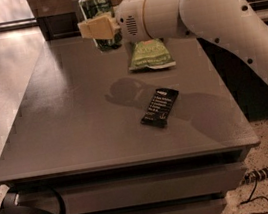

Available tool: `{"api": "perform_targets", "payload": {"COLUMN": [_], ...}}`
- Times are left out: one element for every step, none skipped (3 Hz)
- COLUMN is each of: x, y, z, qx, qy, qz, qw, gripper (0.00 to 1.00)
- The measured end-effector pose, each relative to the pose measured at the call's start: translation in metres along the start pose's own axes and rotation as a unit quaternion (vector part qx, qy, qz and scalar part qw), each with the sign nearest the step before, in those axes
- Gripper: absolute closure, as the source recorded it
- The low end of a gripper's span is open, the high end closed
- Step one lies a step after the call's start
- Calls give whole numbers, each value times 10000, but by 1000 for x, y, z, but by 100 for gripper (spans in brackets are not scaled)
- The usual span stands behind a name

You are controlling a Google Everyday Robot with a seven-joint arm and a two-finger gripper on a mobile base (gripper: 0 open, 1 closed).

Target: Place green can upright

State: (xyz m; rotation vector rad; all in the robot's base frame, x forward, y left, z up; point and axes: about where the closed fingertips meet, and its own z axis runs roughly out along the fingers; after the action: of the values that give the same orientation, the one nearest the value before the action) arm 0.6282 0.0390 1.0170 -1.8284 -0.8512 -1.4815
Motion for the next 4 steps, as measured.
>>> {"api": "perform_targets", "payload": {"x": [-9,-33,-60,-90], "y": [-1,2,6,12], "z": [10,34,55,76], "qx": [-133,-445,-665,-831], "qy": [-27,-112,-258,-427], "qz": [-111,-300,-392,-425], "qw": [9998,9985,9967,9947], "gripper": [100,100,100,100]}}
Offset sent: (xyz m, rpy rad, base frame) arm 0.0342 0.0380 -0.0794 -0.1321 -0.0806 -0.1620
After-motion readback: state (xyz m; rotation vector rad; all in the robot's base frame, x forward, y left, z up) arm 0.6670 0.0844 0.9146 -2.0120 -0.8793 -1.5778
